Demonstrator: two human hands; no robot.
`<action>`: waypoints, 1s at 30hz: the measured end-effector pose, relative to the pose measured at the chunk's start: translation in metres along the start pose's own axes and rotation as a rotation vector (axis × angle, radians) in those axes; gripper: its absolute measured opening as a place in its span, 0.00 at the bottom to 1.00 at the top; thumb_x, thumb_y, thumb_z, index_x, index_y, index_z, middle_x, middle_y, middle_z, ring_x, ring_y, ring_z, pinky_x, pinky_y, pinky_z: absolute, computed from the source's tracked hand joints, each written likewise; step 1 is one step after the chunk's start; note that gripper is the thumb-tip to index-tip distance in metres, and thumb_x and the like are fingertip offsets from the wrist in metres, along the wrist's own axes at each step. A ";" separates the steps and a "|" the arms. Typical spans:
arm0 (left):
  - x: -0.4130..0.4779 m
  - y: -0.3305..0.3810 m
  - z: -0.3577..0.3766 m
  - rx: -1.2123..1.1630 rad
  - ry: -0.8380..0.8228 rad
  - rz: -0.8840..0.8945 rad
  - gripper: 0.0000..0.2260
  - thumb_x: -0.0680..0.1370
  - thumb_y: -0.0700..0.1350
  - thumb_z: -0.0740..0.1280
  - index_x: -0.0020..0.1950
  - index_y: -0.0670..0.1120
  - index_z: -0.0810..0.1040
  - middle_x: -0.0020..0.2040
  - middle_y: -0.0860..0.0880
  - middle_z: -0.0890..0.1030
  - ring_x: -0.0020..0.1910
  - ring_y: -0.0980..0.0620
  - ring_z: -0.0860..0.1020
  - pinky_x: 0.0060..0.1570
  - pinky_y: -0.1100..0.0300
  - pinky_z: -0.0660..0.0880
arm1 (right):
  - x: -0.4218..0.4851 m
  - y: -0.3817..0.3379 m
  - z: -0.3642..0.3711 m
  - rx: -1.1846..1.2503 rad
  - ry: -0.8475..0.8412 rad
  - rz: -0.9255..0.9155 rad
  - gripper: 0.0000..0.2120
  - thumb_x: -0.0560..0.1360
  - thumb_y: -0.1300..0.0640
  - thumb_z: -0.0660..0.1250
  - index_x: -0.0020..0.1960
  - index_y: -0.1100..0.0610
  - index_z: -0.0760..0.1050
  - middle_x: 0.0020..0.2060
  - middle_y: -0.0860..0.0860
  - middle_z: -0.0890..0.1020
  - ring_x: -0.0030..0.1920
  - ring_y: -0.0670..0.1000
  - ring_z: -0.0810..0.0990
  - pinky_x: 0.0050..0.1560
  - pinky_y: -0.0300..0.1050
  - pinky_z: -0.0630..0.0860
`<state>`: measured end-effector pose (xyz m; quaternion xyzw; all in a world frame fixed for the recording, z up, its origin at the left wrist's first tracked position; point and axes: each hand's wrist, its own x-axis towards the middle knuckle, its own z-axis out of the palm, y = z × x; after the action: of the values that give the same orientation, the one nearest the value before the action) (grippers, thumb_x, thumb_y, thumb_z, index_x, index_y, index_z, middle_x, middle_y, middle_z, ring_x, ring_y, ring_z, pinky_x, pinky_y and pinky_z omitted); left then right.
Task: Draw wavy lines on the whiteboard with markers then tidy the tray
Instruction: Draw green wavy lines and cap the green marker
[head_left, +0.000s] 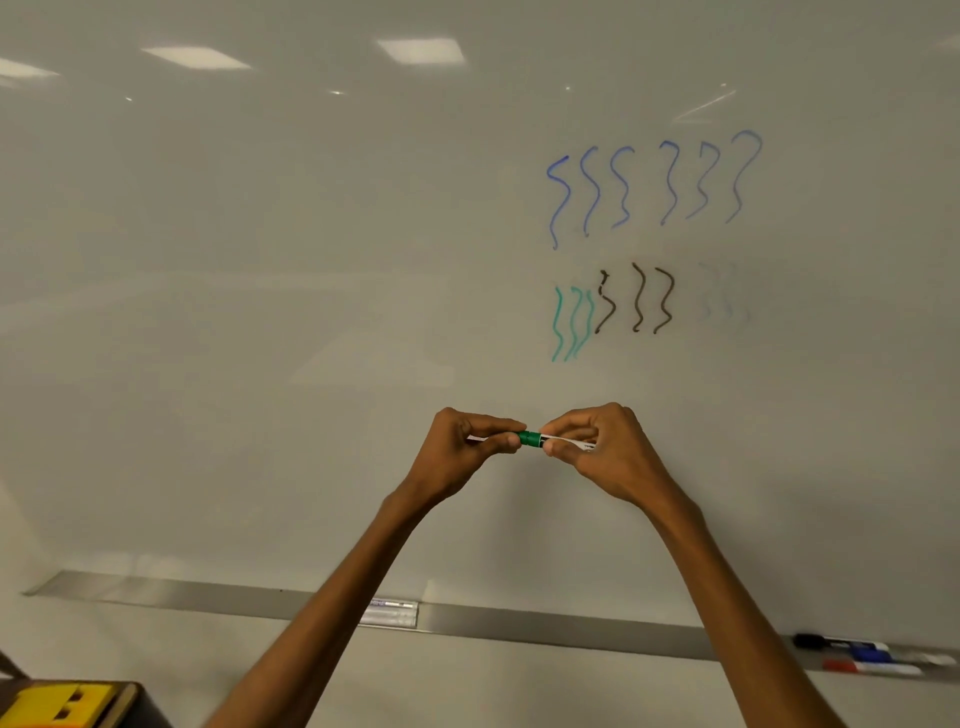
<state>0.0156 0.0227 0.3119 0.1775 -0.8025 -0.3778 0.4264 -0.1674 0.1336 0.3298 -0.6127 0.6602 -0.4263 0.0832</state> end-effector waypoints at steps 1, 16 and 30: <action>-0.002 -0.001 0.000 -0.035 -0.007 -0.017 0.09 0.73 0.39 0.73 0.53 0.41 0.84 0.46 0.47 0.86 0.44 0.52 0.85 0.50 0.61 0.80 | -0.002 0.001 0.001 0.017 -0.009 0.005 0.06 0.71 0.55 0.75 0.47 0.49 0.84 0.43 0.42 0.85 0.48 0.43 0.83 0.49 0.39 0.79; -0.055 -0.061 0.002 0.078 -0.038 -0.157 0.11 0.70 0.39 0.76 0.53 0.43 0.85 0.48 0.51 0.85 0.48 0.58 0.83 0.52 0.66 0.77 | -0.016 0.032 0.065 0.057 -0.237 0.108 0.05 0.72 0.54 0.74 0.48 0.50 0.83 0.39 0.47 0.85 0.35 0.45 0.83 0.35 0.41 0.80; -0.150 -0.196 0.010 0.591 -0.043 -0.485 0.08 0.77 0.44 0.70 0.55 0.47 0.84 0.49 0.48 0.85 0.47 0.50 0.82 0.47 0.61 0.75 | -0.061 0.121 0.244 -0.077 -0.264 0.258 0.09 0.76 0.59 0.69 0.55 0.54 0.82 0.49 0.50 0.85 0.48 0.50 0.82 0.51 0.46 0.80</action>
<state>0.0858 -0.0093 0.0777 0.4694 -0.8203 -0.2237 0.2382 -0.0880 0.0608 0.0722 -0.5764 0.7324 -0.3024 0.1999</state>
